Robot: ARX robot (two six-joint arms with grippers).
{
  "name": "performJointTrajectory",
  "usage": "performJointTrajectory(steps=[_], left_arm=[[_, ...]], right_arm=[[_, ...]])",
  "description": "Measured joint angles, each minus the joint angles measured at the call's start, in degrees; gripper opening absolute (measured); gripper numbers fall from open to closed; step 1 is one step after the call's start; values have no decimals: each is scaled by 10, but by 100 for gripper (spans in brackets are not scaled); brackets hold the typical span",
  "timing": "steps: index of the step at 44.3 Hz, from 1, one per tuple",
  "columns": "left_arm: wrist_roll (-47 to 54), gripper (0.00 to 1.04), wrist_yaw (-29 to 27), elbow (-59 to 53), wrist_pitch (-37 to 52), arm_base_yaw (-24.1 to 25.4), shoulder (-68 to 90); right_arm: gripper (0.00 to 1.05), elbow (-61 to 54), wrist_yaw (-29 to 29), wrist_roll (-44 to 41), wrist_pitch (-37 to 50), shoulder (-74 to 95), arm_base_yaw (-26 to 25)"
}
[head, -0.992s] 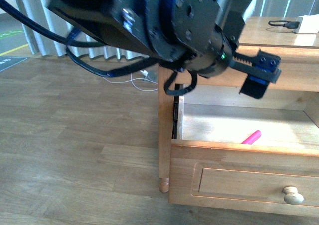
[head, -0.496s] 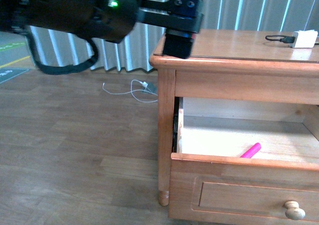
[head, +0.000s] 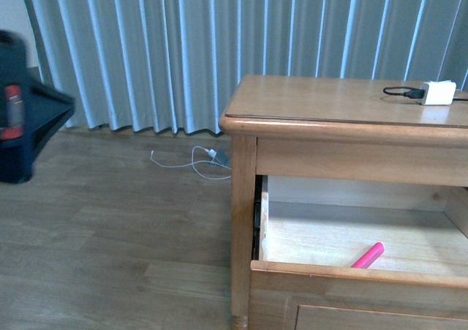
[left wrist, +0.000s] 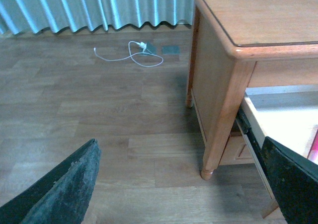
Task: Place pink marker in drawer with both arms
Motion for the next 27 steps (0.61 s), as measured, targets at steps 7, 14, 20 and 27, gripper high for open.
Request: performJointTrajectory(steps=[7, 14, 20, 27], left_arm=[[-38, 99, -8, -31, -21, 18, -55], [-42, 99, -4, -31, -21, 18, -55], [-22, 82, -23, -78, 78, 28, -66], [-13, 55, 7, -137, 104, 62, -113]], right_arm=[[96, 0, -1, 0, 0, 0, 0], [96, 0, 0, 0, 0, 0, 0], [96, 0, -1, 0, 0, 0, 0], [96, 0, 0, 0, 0, 0, 0]])
